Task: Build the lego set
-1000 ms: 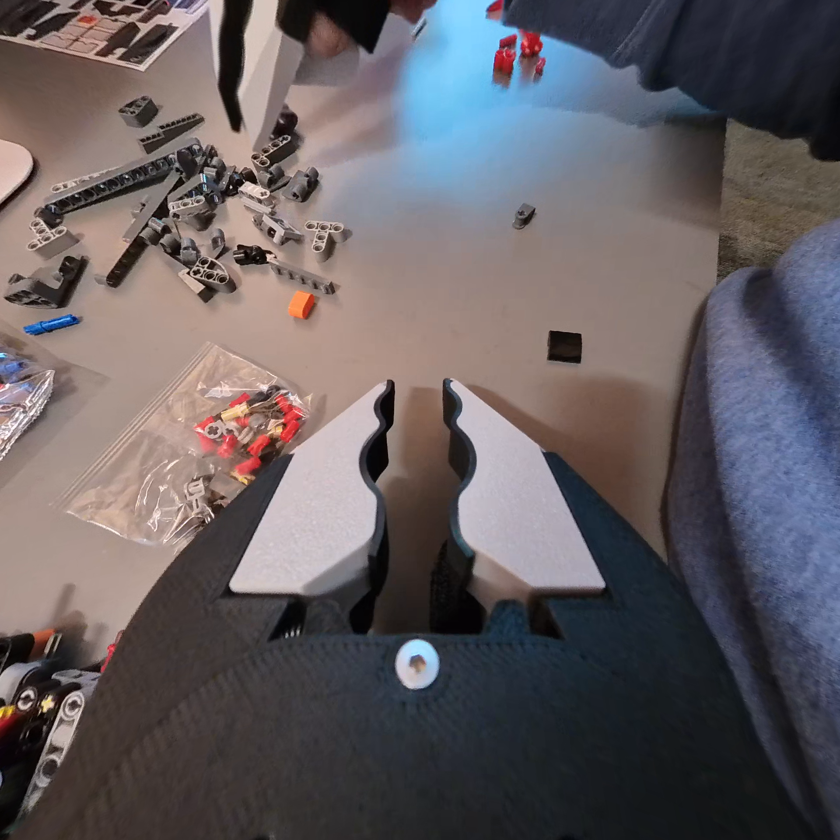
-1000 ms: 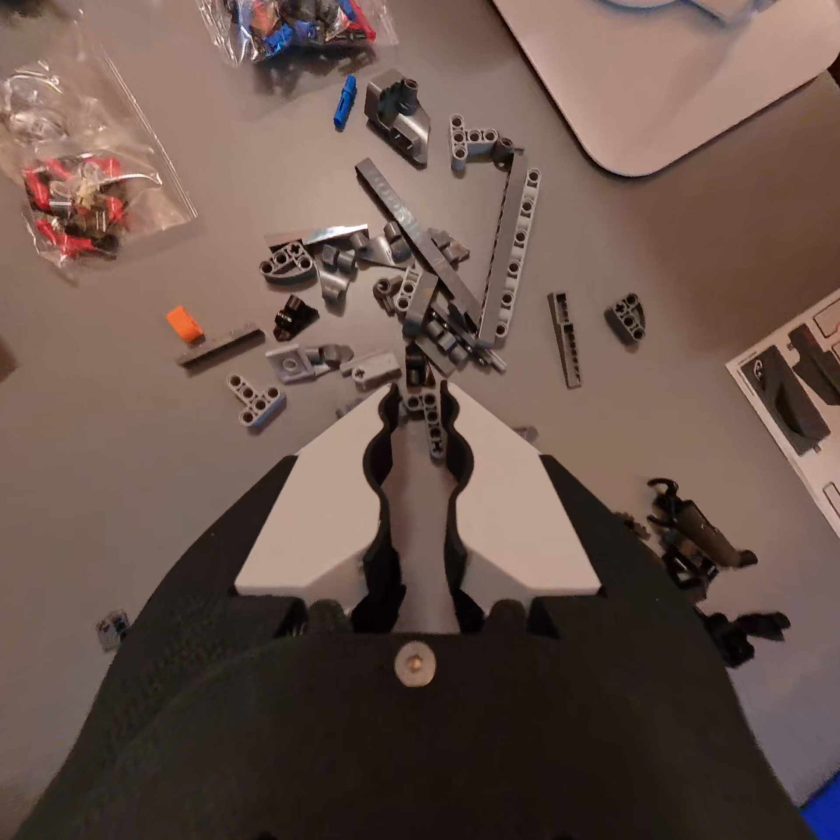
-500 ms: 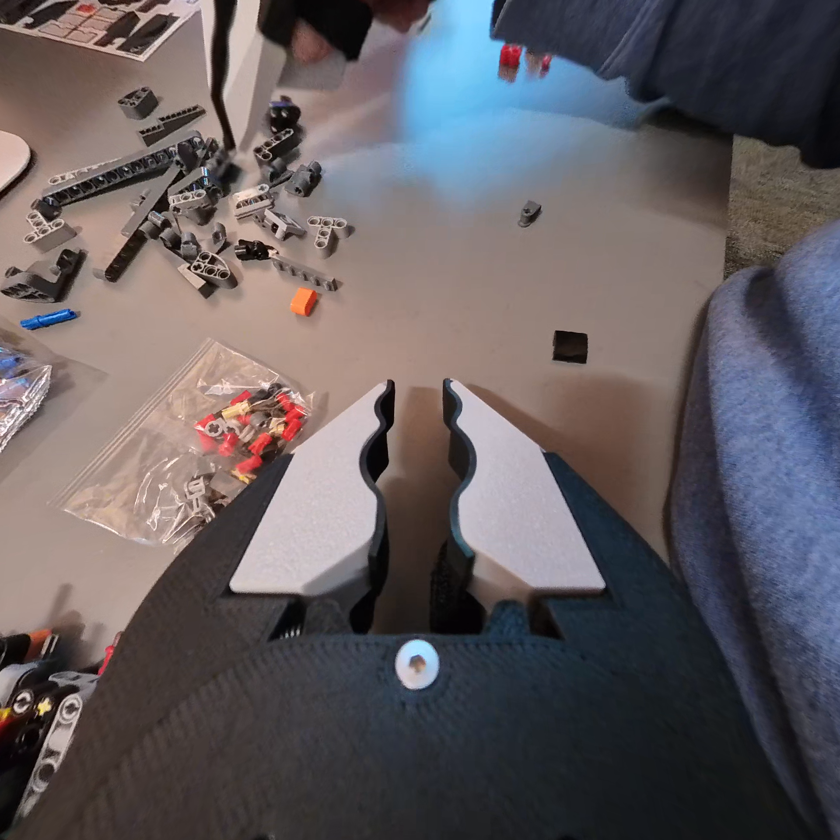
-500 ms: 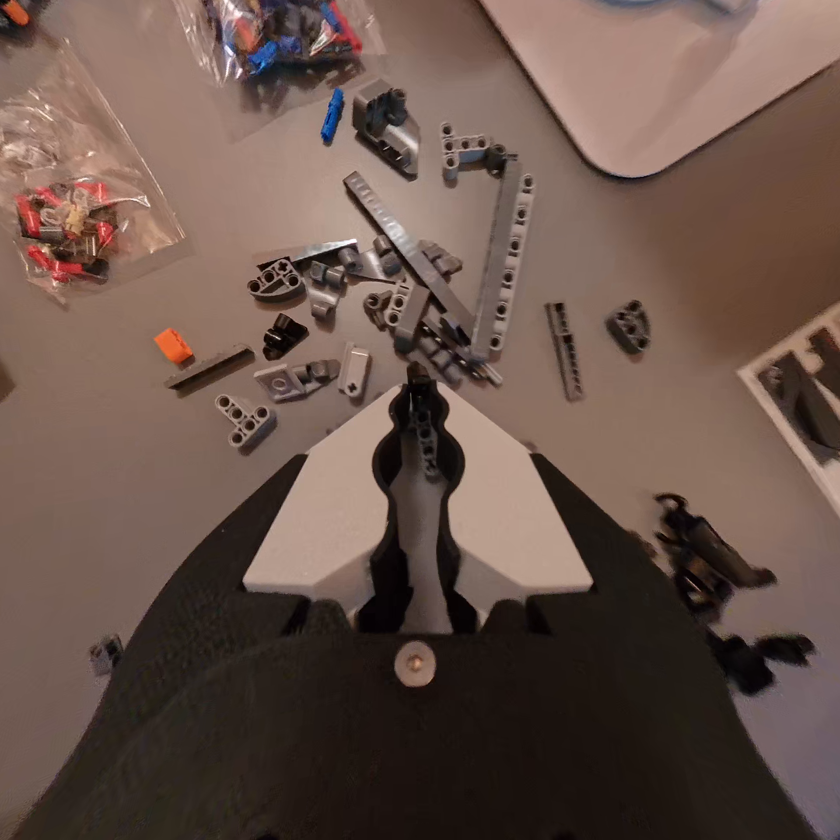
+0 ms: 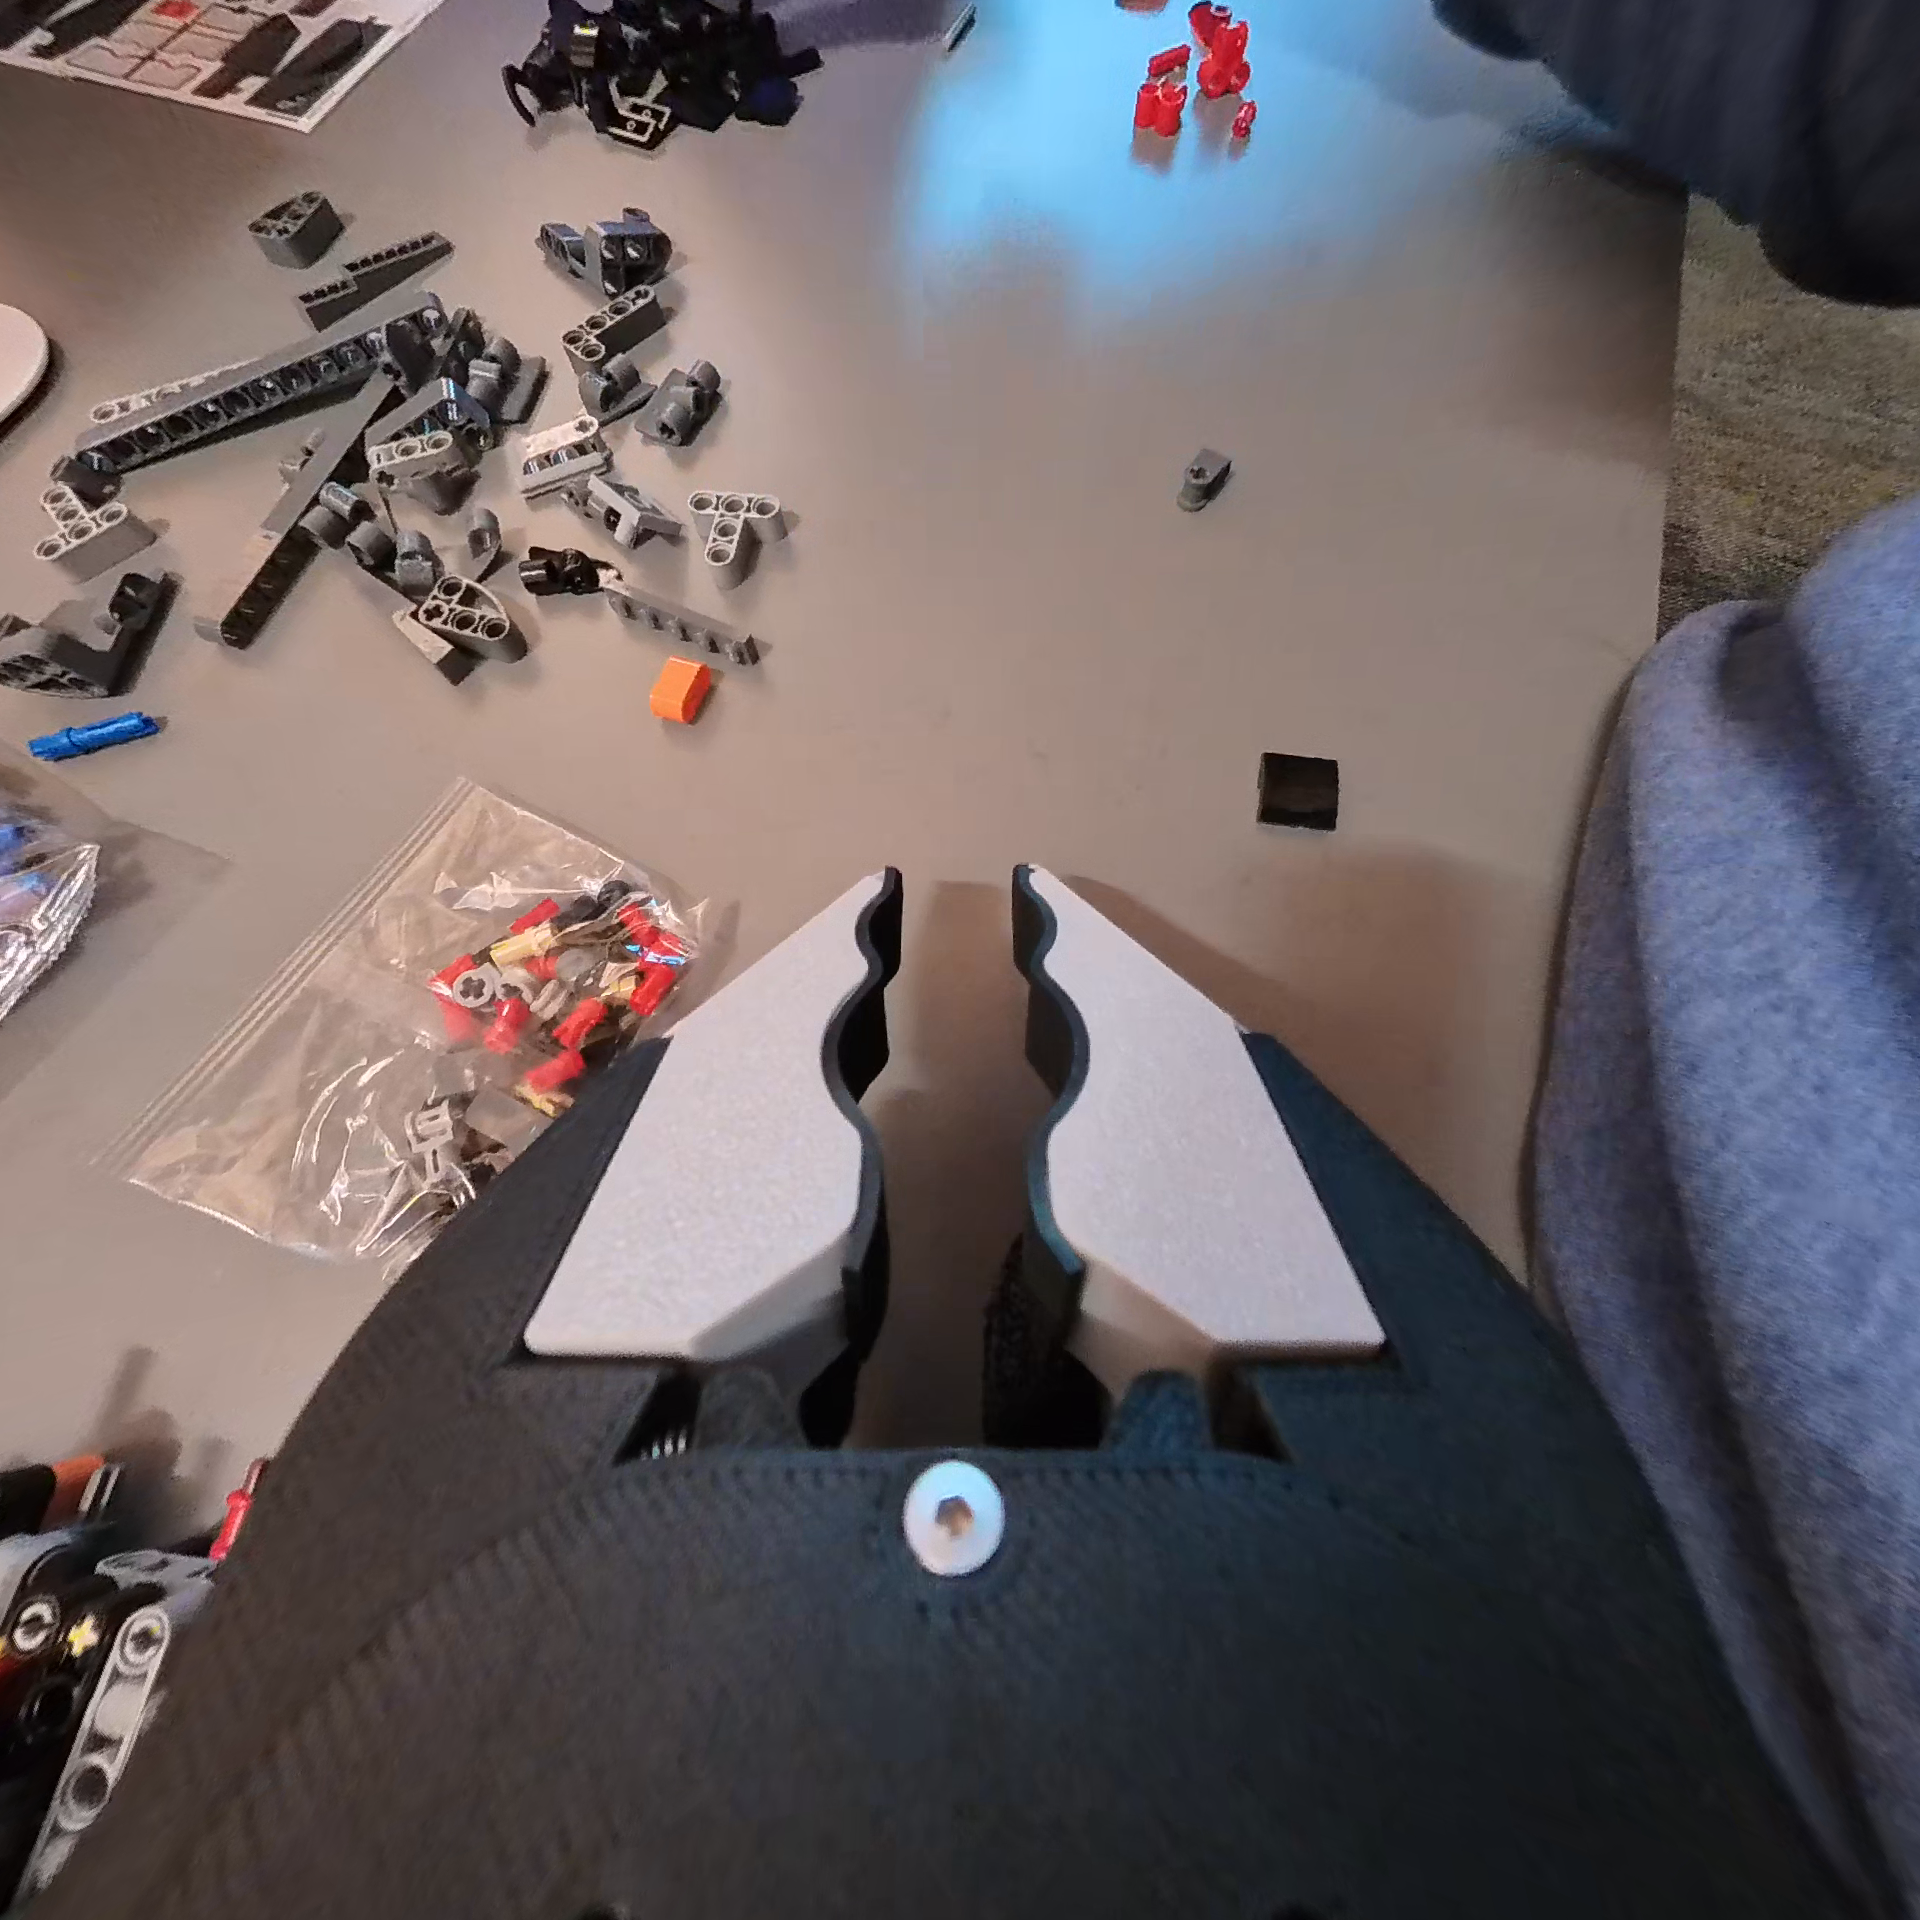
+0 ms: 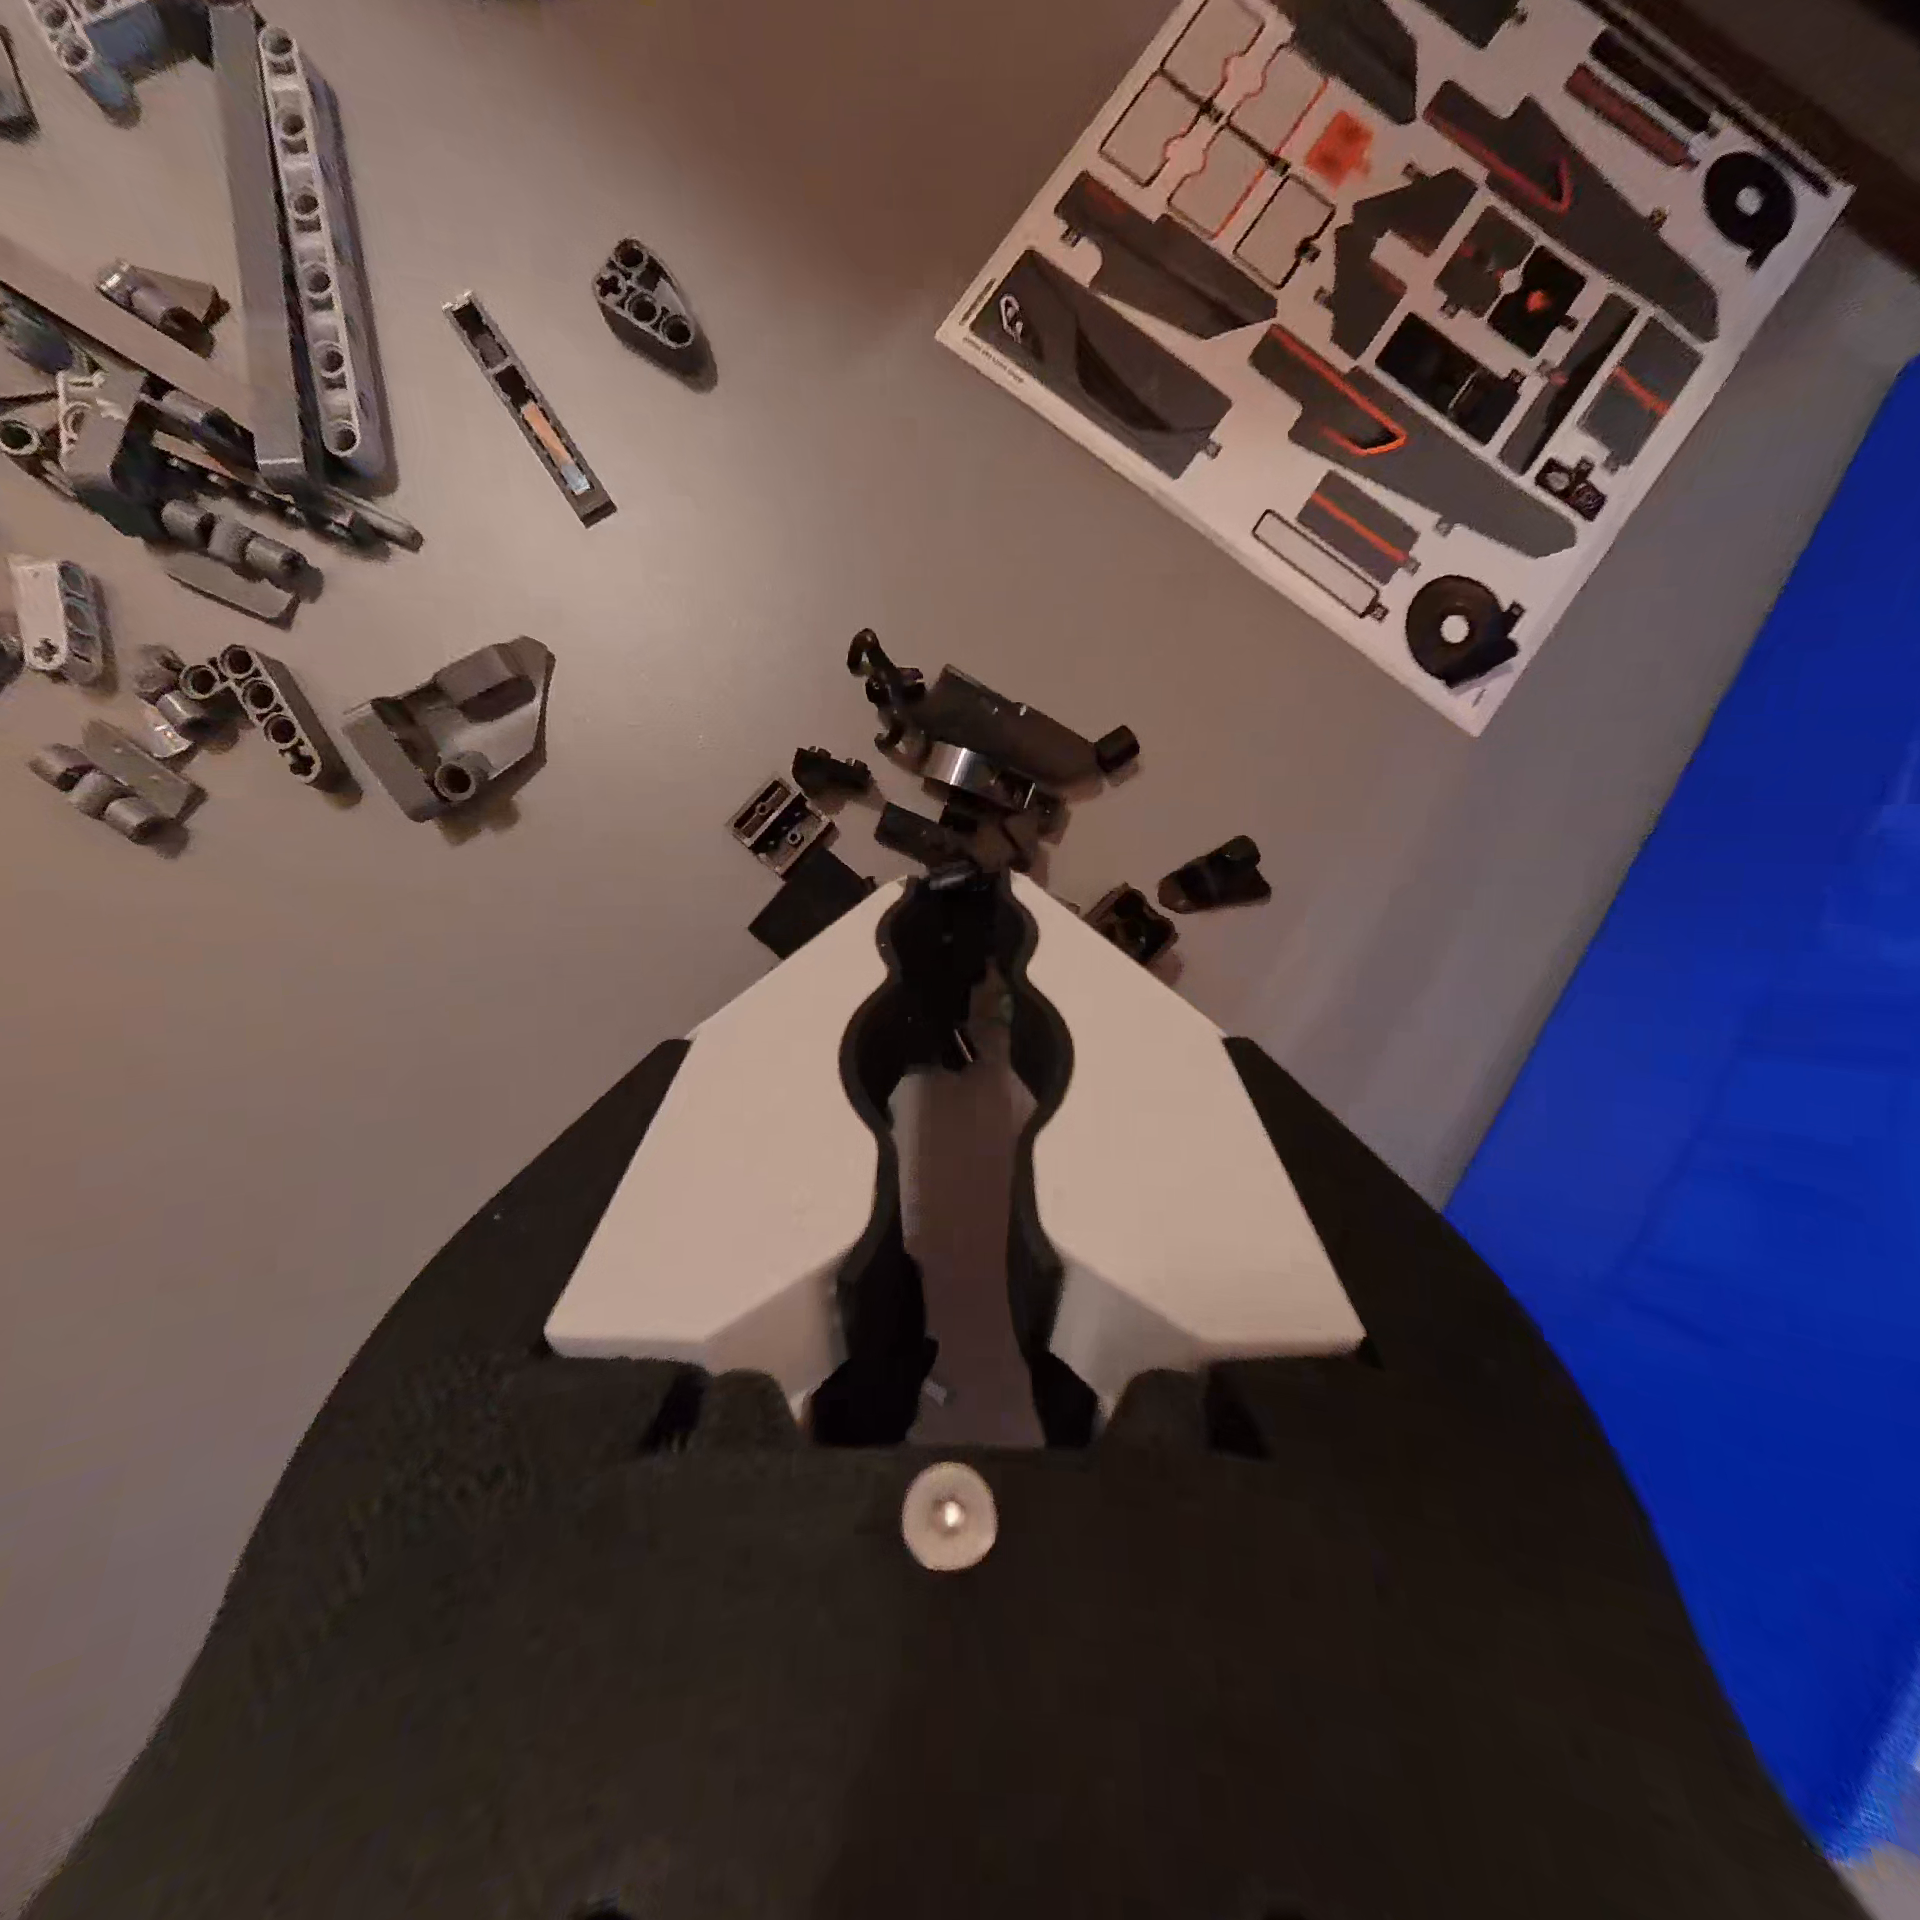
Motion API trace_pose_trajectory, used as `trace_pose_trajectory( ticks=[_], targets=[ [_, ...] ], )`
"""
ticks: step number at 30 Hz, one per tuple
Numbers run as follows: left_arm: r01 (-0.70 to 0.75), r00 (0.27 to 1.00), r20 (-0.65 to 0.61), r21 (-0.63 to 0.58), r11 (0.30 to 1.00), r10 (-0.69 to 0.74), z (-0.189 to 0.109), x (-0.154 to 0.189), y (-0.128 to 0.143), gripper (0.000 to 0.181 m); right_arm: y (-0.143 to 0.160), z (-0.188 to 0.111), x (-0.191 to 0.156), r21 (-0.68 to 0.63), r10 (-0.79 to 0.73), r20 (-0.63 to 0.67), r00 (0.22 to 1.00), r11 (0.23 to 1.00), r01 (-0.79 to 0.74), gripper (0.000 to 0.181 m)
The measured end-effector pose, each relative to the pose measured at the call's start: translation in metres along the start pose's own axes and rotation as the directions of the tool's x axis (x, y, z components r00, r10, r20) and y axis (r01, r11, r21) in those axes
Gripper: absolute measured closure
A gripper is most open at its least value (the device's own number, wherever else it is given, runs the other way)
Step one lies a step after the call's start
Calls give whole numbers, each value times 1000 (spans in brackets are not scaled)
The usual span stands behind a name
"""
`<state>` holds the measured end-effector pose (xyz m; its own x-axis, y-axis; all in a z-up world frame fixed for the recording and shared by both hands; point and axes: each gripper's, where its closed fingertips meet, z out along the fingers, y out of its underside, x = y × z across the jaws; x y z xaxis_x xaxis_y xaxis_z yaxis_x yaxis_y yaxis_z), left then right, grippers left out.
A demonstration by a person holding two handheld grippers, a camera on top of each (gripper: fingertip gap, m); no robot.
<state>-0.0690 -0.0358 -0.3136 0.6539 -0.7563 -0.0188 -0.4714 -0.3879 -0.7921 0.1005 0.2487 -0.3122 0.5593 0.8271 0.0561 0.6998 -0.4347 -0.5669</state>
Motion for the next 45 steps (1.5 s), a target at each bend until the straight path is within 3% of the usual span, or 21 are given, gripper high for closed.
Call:
trace_pose_trajectory(
  ticks=[3,6,10,15,21,31,37,40,45],
  targets=[
    [-2,1000,1,-3,1000,2,1,0,0,162,2,3,-2,-8,8,8,1000,1000,-8,164],
    [4,1000,0,-1,1000,-4,1,-1,0,162,-16,-14,-10,65,-16,0,1000,998,16,168],
    [-1,1000,-7,3,1000,1,2,0,-2,162,-52,-27,-83,162,-133,164,977,981,107,168],
    [0,1000,-3,4,1000,0,0,0,-1,162,-63,1,-189,166,-321,324,890,945,281,166],
    [4,1000,2,14,1000,-4,-5,-3,-1,163,-52,24,-225,104,-365,377,851,930,352,163],
    [3,1000,-5,10,1000,-3,-3,-1,0,162,-45,39,-225,47,-345,322,882,936,349,175],
    [1,1000,-7,10,1000,0,-2,0,-1,163,-49,23,-210,96,-321,298,899,947,306,175],
    [-1,1000,-8,10,1000,1,-2,0,-1,162,-52,2,-169,120,-262,234,936,963,239,175],
    [-6,1000,-14,10,1000,6,-2,3,-2,163,-32,-16,-61,64,-110,38,993,992,107,174]
  ],
)
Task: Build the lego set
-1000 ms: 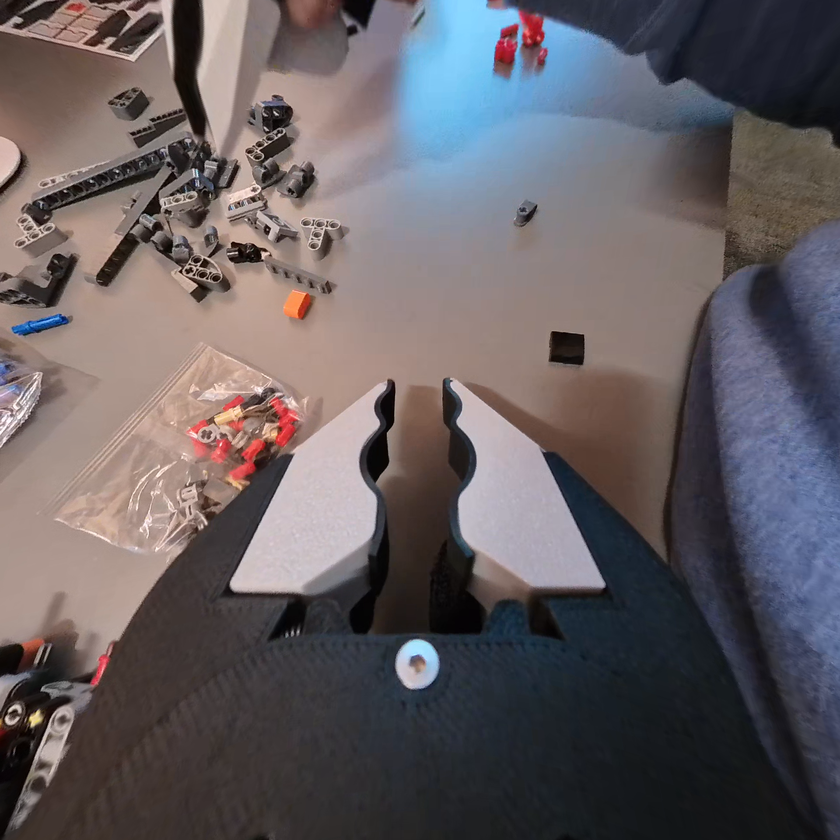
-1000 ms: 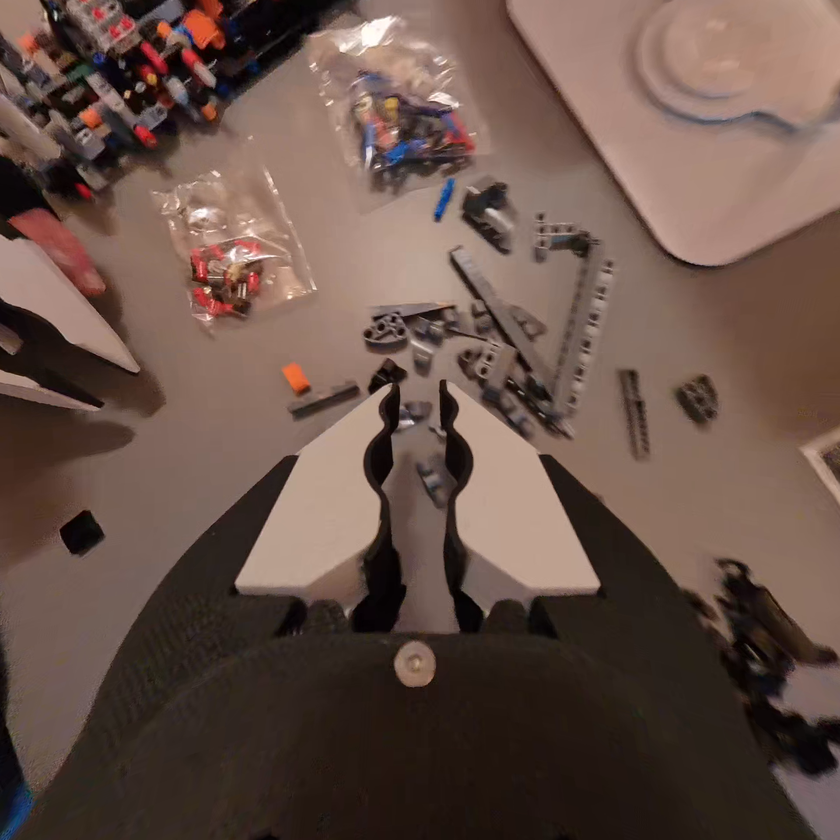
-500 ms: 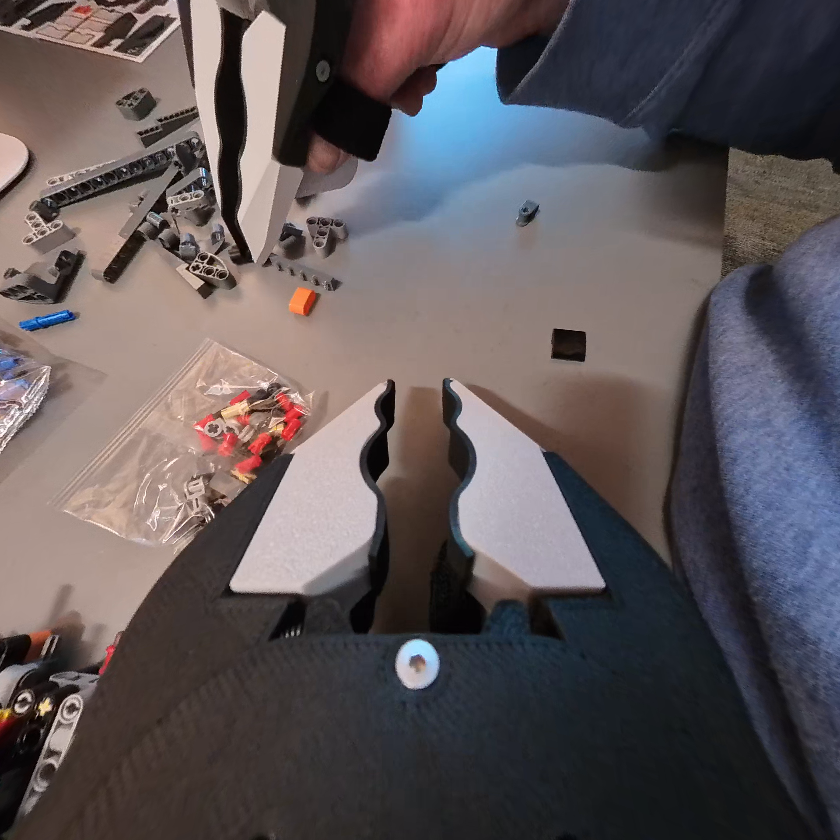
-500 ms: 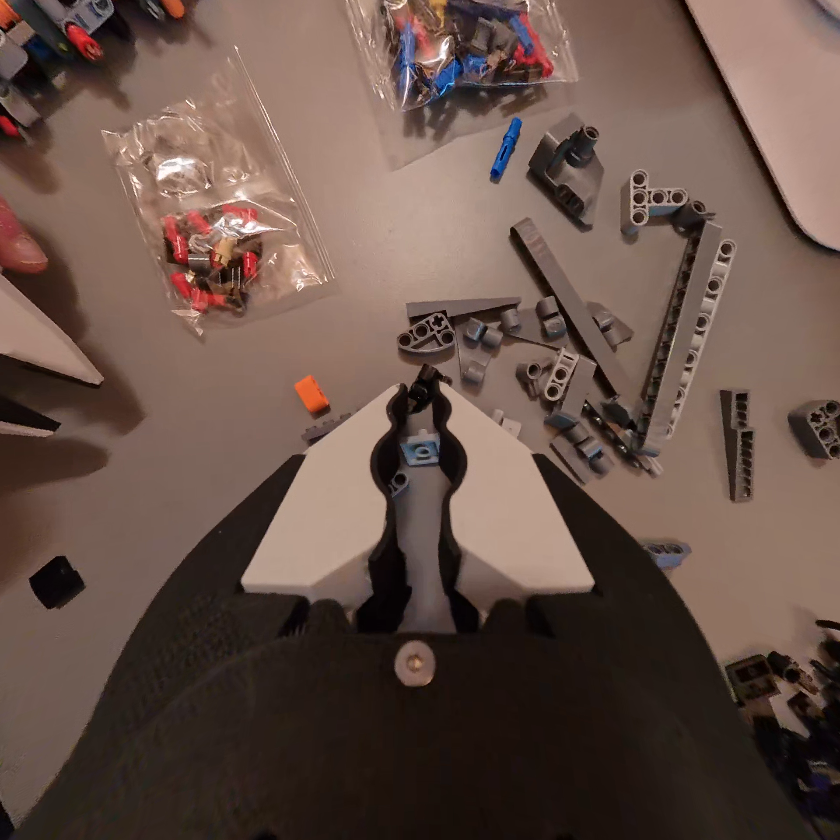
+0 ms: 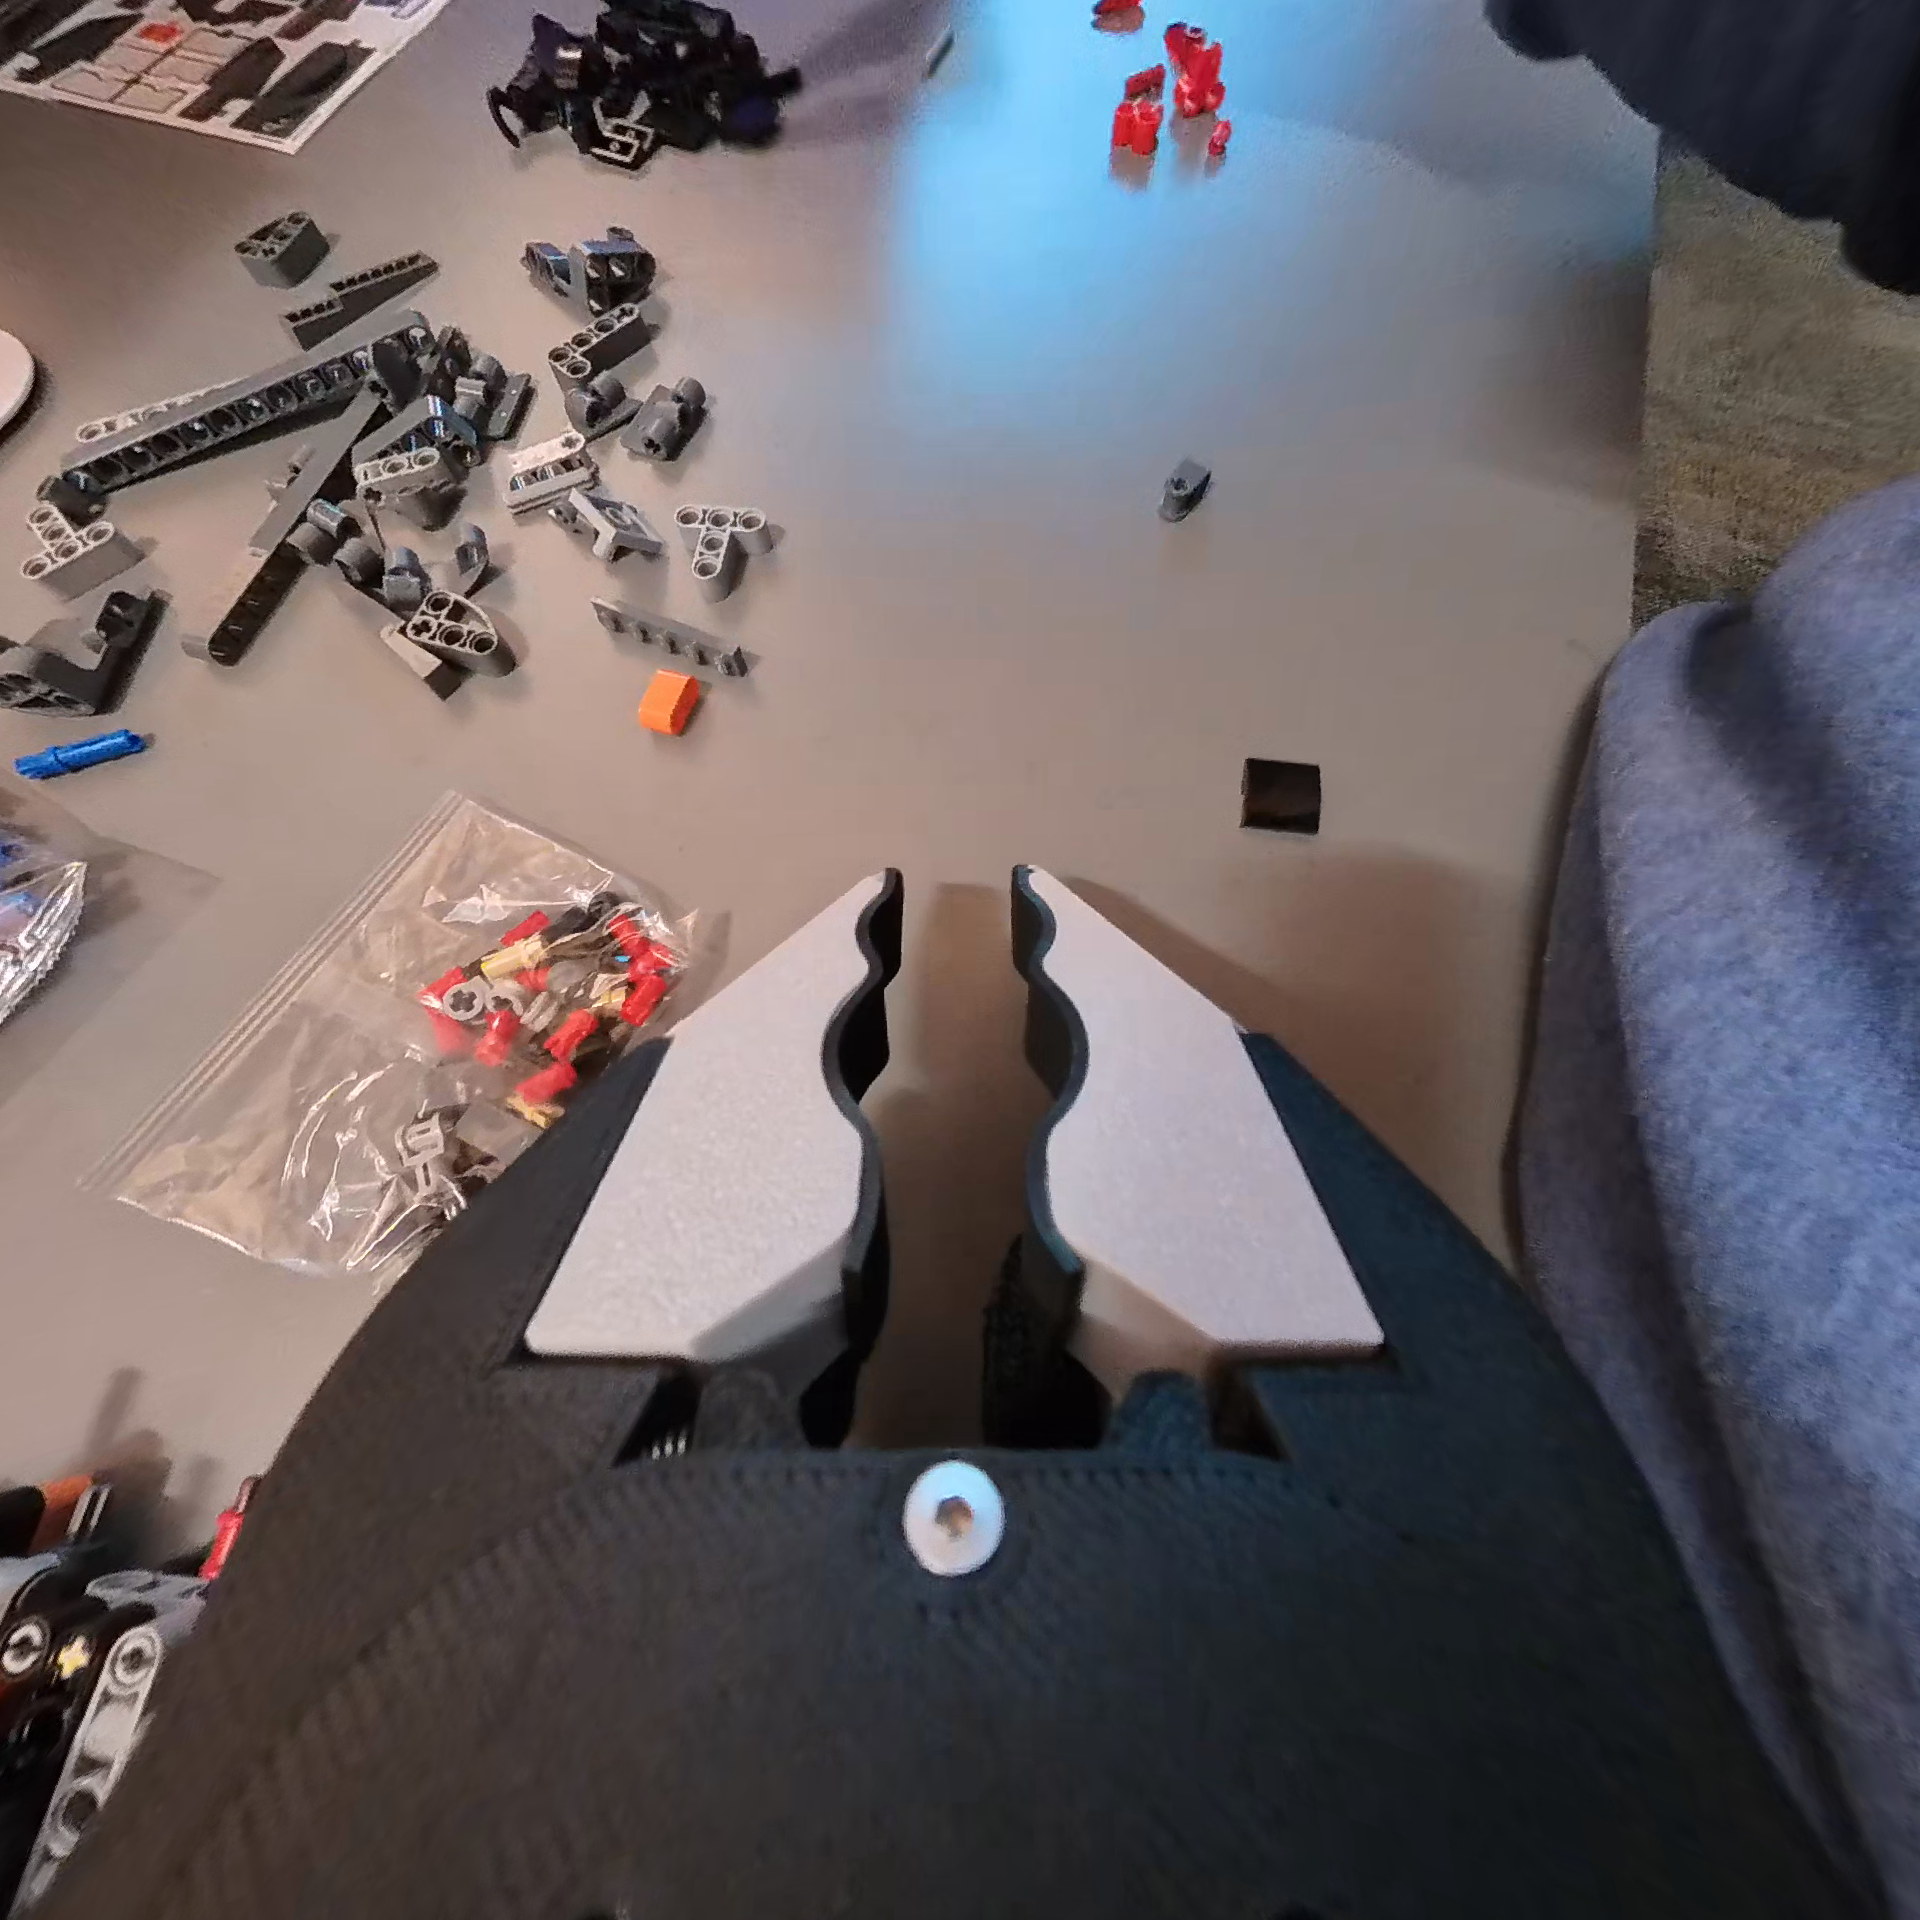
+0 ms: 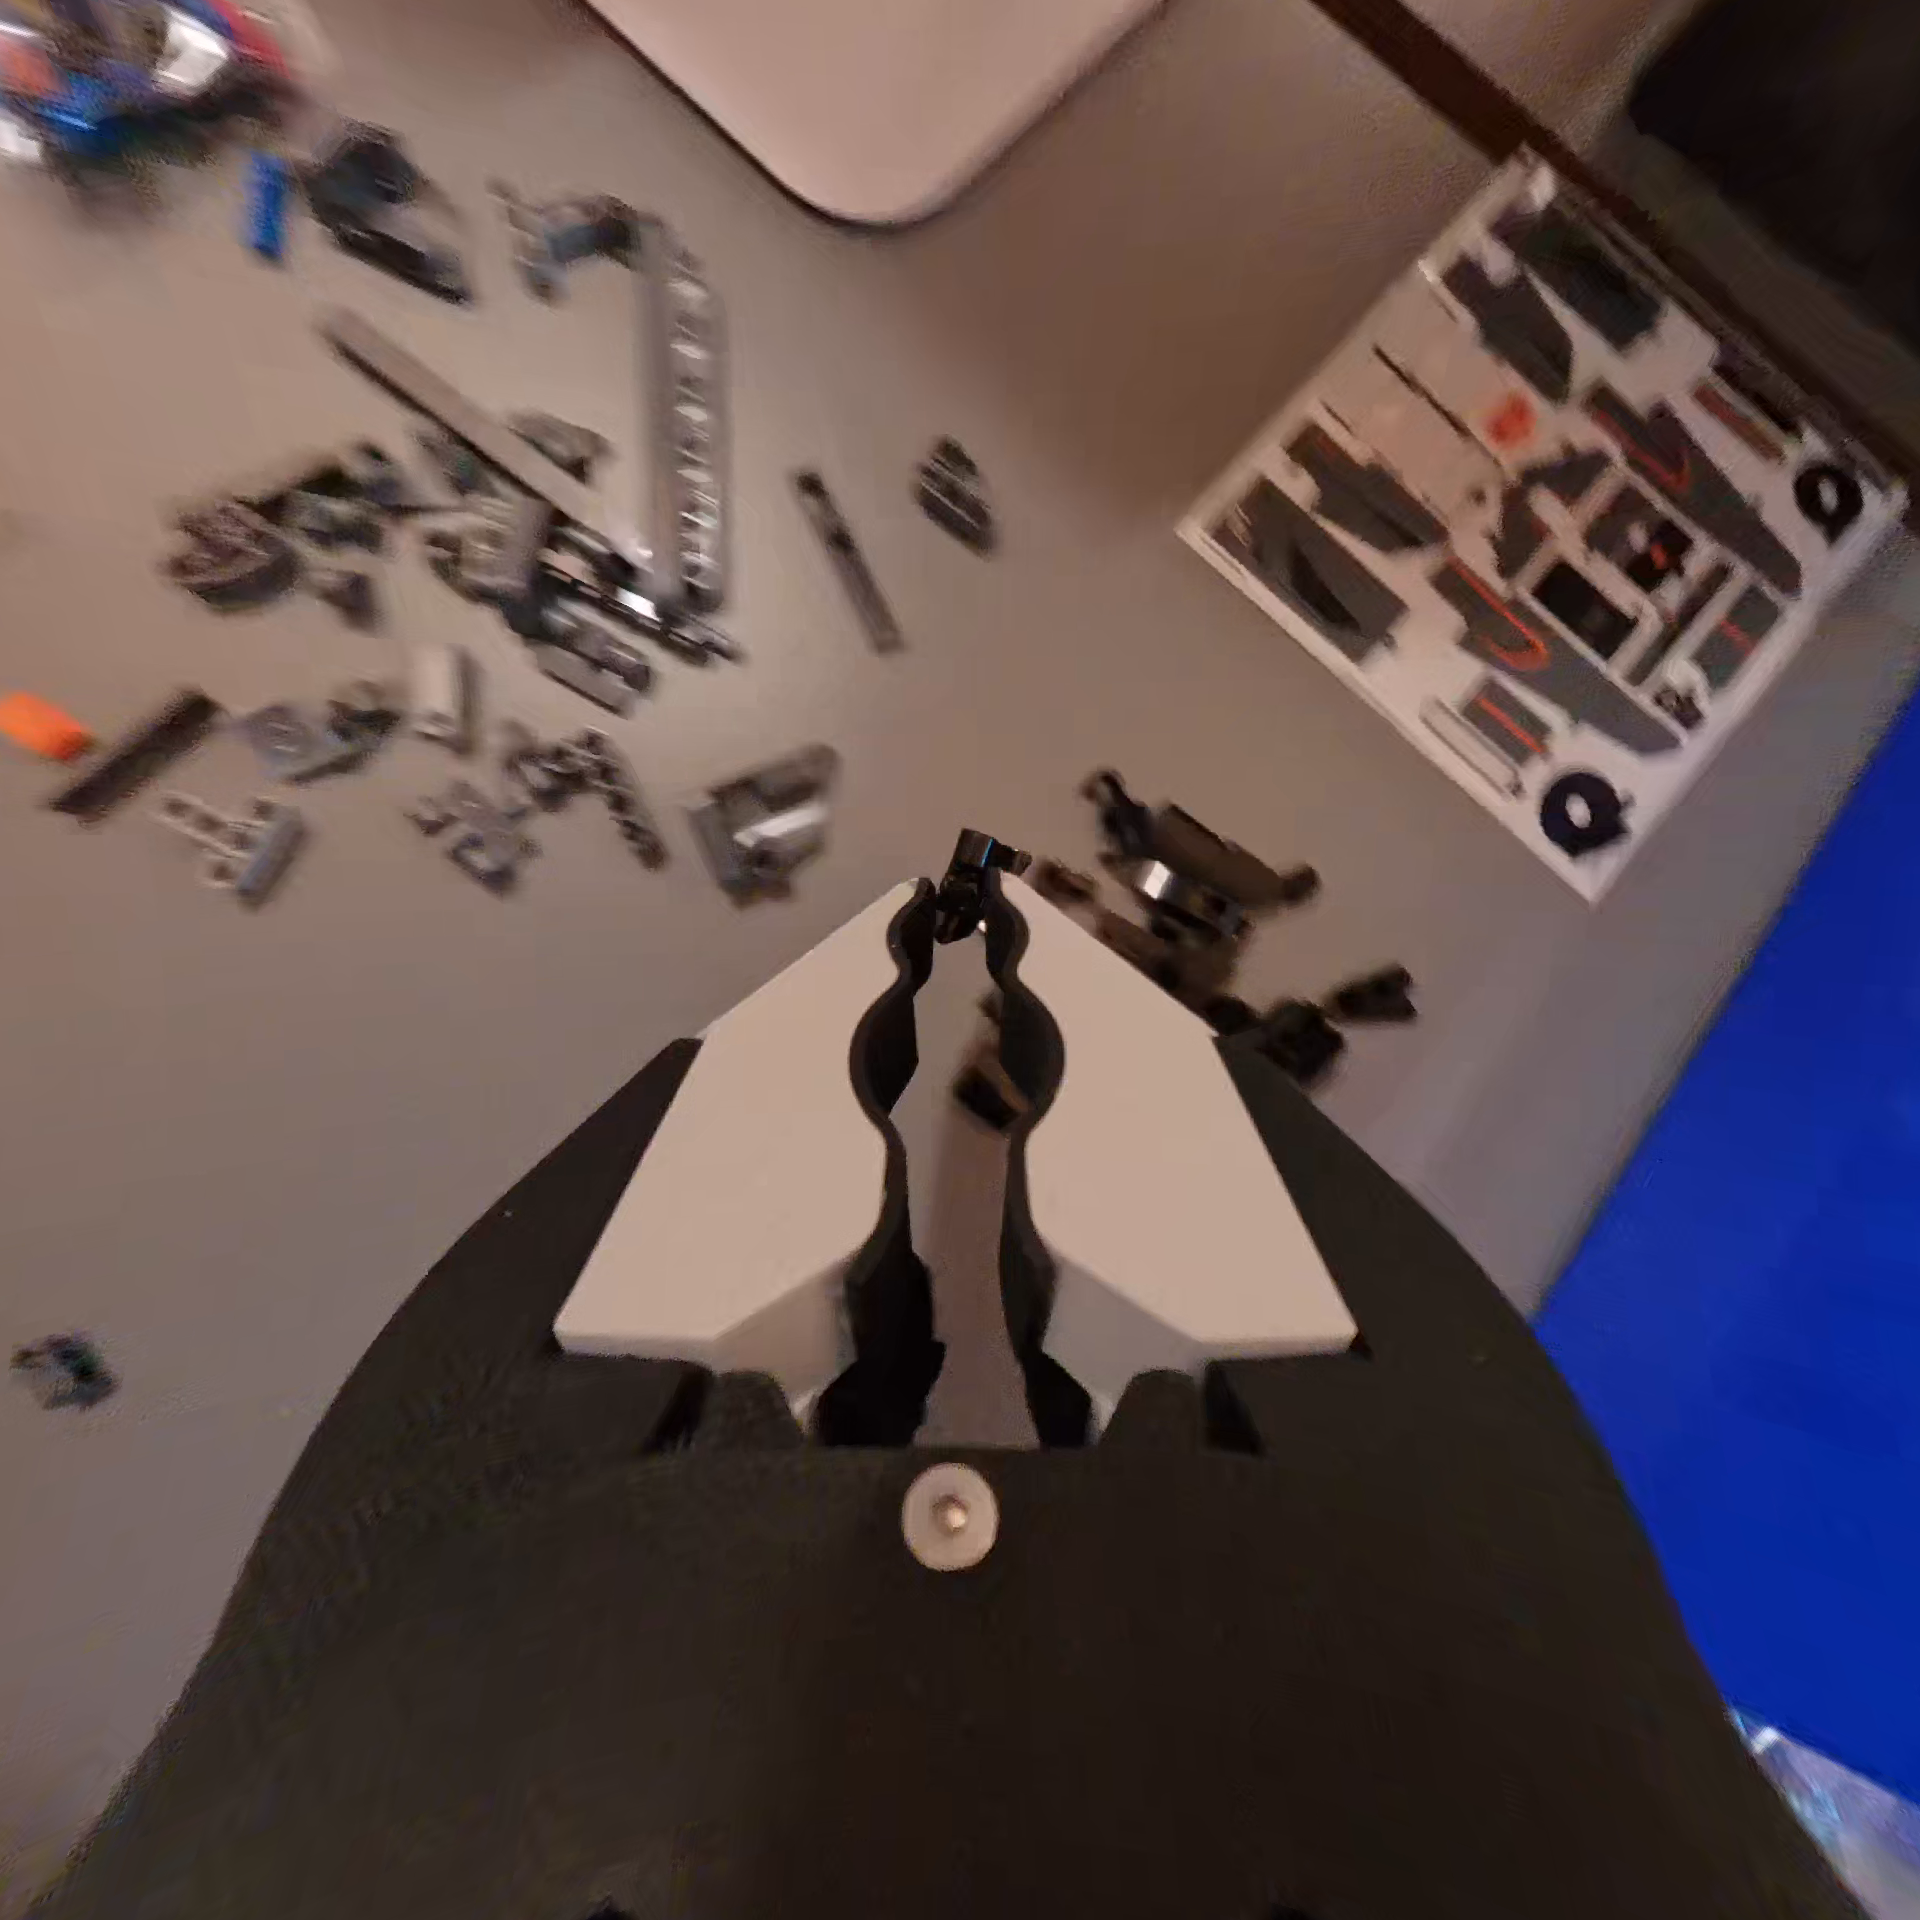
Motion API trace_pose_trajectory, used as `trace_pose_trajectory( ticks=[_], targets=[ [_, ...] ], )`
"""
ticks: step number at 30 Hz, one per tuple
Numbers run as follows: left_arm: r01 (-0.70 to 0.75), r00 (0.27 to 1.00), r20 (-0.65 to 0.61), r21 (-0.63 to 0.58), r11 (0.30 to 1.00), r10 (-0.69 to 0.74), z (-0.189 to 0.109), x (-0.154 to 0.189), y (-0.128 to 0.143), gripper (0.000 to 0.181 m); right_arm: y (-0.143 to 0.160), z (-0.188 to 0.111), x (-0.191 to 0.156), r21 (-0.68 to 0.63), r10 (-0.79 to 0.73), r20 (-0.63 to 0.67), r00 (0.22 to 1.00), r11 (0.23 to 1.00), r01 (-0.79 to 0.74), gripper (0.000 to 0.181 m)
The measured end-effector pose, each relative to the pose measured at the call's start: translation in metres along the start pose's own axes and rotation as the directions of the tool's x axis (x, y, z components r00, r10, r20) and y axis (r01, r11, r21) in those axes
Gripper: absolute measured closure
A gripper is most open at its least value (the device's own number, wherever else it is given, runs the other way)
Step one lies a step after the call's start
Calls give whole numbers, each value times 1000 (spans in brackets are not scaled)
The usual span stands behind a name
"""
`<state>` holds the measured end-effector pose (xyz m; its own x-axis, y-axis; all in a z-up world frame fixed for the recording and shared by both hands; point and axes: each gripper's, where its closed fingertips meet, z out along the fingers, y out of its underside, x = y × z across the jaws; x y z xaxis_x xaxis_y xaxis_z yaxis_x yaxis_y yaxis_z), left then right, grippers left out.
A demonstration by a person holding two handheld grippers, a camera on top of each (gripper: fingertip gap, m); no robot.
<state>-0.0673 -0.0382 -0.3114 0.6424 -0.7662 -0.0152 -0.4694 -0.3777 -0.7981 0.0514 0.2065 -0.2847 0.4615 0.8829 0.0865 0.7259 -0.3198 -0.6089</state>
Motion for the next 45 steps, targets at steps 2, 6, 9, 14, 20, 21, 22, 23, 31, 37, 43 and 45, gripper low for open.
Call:
trace_pose_trajectory(
  ticks=[2,6,9,14,20,21,22,23,31,37,43,45],
  targets=[
    [-5,1000,1,-2,1000,5,1,1,0,163,16,3,23,-26,47,-24,999,999,-48,175],
    [-2,1000,7,-9,1000,2,1,0,0,162,32,10,36,-55,76,-38,996,995,-78,171],
    [-5,1000,6,-13,1000,5,3,1,0,162,37,12,39,-81,65,-72,995,994,-70,164],
    [-4,1000,0,-10,1000,4,4,1,-1,163,6,3,20,-18,-3,-62,998,1000,2,163],
    [-4,1000,9,-5,1000,4,0,-1,0,163,-38,38,-41,-2,-107,108,988,994,108,163],
    [-1,1000,13,-2,1000,1,-2,-2,0,163,-42,45,-48,-5,-111,132,985,994,113,163],
    [1,1000,17,2,1000,-1,-3,-3,-1,163,-45,52,-54,-13,-110,153,982,993,113,163],
    [3,1000,22,5,1000,-3,-5,-5,-1,163,-45,58,-57,-29,-108,166,980,993,114,164],
    [17,1000,9,13,1000,-17,-6,-7,1,163,-40,74,-68,-76,-112,201,973,989,129,176],
    [23,1000,13,13,1000,-23,-5,-9,1,163,-40,68,-76,-95,-119,232,965,985,144,170],
    [20,1000,6,10,1000,-20,-3,-7,1,163,-81,65,-87,3,-237,215,947,970,242,160],
    [21,1000,9,11,1000,-21,-4,-8,1,163,-99,74,-96,42,-298,220,929,954,296,160]
  ],
)
